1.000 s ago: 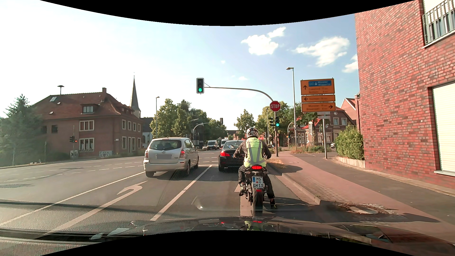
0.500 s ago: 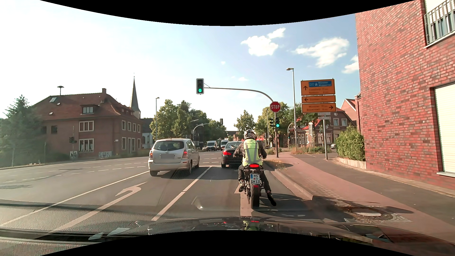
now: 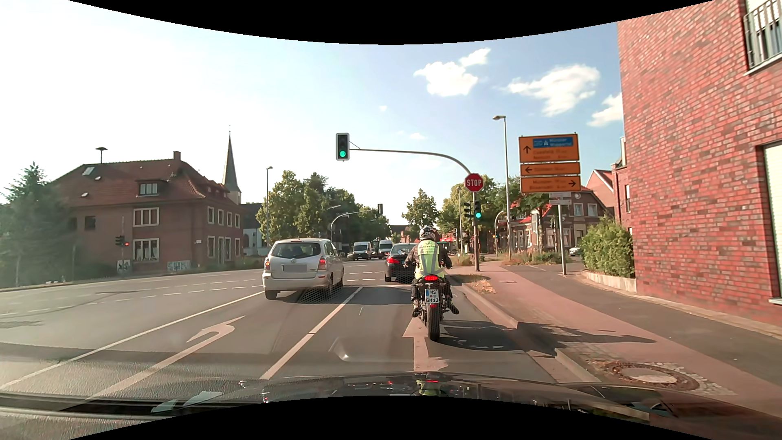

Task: Follow the waypoints while adhering to traffic rules and regulations

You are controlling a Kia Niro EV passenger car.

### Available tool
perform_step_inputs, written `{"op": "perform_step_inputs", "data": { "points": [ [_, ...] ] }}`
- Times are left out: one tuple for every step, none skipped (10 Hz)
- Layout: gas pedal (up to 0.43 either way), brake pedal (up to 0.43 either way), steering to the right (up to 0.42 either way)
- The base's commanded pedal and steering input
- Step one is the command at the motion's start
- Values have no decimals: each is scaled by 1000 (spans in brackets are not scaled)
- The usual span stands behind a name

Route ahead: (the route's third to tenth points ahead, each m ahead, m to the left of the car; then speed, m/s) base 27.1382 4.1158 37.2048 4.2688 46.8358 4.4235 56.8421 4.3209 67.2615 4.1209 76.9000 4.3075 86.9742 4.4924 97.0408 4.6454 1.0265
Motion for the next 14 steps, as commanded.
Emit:
{"op": "perform_step_inputs", "data": {
  "points": [
    [197, 0, 8],
    [197, 0, 8],
    [197, 0, 8],
    [197, 0, 8],
    [197, 0, 8],
    [197, 0, 8],
    [209, 0, 8],
    [240, 0, 8],
    [260, 0, 8],
    [260, 0, 8],
    [260, 0, 8],
    [260, 0, 8],
    [280, 0, 8],
    [287, 0, 8]
  ]
}}
